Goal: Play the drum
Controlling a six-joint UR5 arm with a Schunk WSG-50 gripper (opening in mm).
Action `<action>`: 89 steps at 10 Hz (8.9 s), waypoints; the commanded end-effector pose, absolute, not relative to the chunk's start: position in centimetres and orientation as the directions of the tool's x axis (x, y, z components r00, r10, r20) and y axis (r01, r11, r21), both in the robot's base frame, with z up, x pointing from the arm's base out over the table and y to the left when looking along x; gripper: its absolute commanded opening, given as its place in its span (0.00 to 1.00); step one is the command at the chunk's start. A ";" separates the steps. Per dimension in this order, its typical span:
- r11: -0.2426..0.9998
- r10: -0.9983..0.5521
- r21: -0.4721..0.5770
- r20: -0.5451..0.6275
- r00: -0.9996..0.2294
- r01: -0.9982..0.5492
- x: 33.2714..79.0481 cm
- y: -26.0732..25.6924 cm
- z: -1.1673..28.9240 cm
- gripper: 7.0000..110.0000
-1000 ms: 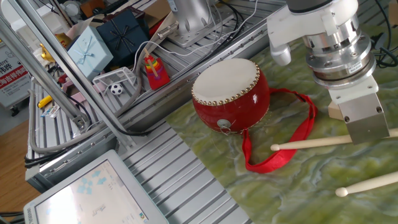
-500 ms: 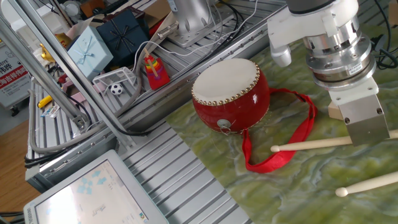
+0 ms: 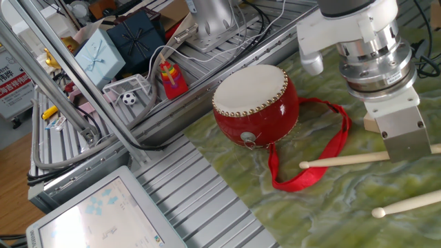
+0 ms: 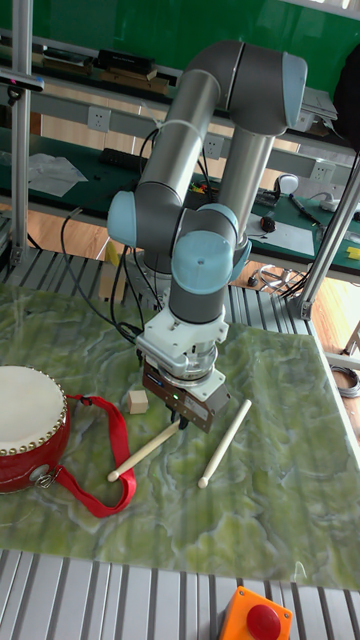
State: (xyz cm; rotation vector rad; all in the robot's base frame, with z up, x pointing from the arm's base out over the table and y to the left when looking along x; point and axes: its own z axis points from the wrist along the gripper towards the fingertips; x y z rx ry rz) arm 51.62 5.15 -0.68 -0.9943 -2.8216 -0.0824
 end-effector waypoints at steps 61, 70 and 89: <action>0.947 0.307 -0.107 0.029 -0.951 0.303 52.2 -13.4 13.0 0.00; 0.943 0.327 -0.043 -0.039 -0.944 0.329 54.1 -9.2 14.6 0.00; 0.977 0.096 0.195 -0.044 -0.994 0.086 55.4 -3.5 14.8 0.00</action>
